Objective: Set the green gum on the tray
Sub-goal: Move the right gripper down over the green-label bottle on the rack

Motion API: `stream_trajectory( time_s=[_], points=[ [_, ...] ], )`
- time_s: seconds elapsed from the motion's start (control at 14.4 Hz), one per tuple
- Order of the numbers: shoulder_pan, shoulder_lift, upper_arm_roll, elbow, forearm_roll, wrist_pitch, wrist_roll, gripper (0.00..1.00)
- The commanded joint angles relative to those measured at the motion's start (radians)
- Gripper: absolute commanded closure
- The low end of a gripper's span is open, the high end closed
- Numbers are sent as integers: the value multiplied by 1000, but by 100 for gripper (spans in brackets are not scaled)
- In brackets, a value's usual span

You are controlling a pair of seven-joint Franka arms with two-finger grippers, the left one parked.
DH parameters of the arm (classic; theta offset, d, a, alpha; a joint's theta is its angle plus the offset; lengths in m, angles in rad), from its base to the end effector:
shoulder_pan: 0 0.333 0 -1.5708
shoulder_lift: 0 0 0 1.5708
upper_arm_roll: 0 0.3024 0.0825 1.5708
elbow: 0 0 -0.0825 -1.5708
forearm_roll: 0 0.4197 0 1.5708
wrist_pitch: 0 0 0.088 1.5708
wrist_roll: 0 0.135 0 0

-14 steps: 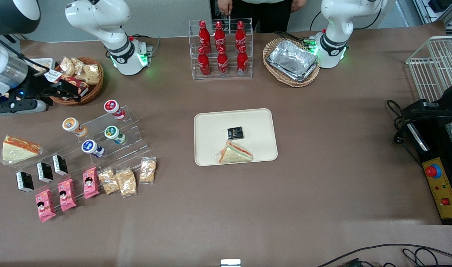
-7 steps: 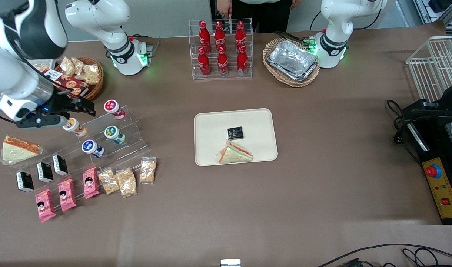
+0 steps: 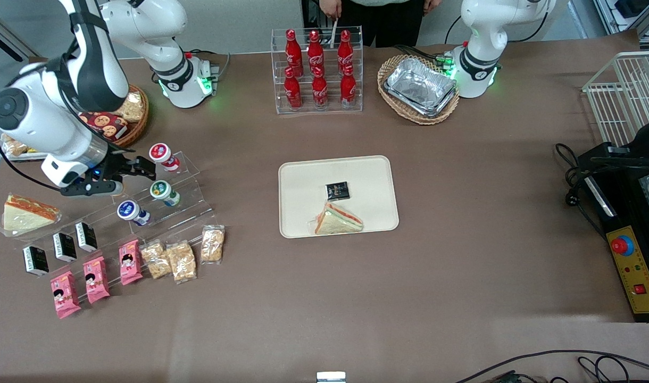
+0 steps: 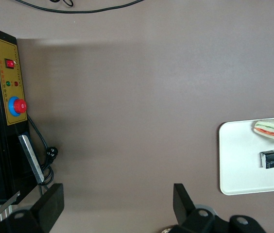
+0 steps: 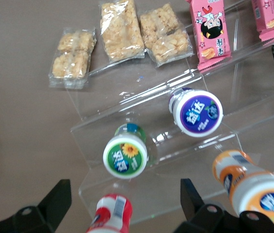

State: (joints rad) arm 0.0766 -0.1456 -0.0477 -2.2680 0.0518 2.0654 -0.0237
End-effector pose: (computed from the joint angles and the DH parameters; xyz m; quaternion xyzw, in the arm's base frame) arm 0.5183 0.0191 0.3547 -0.9992 -0.0137 0.0287 0.0258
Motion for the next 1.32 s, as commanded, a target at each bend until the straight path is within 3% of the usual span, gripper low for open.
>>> stream_trajectory(
  time_s=[0.0,1.25],
  points=[
    [5,37,-3,-38,5,90,-2,0],
    [23,152,-3,-54,3,182,-4,0]
  ],
)
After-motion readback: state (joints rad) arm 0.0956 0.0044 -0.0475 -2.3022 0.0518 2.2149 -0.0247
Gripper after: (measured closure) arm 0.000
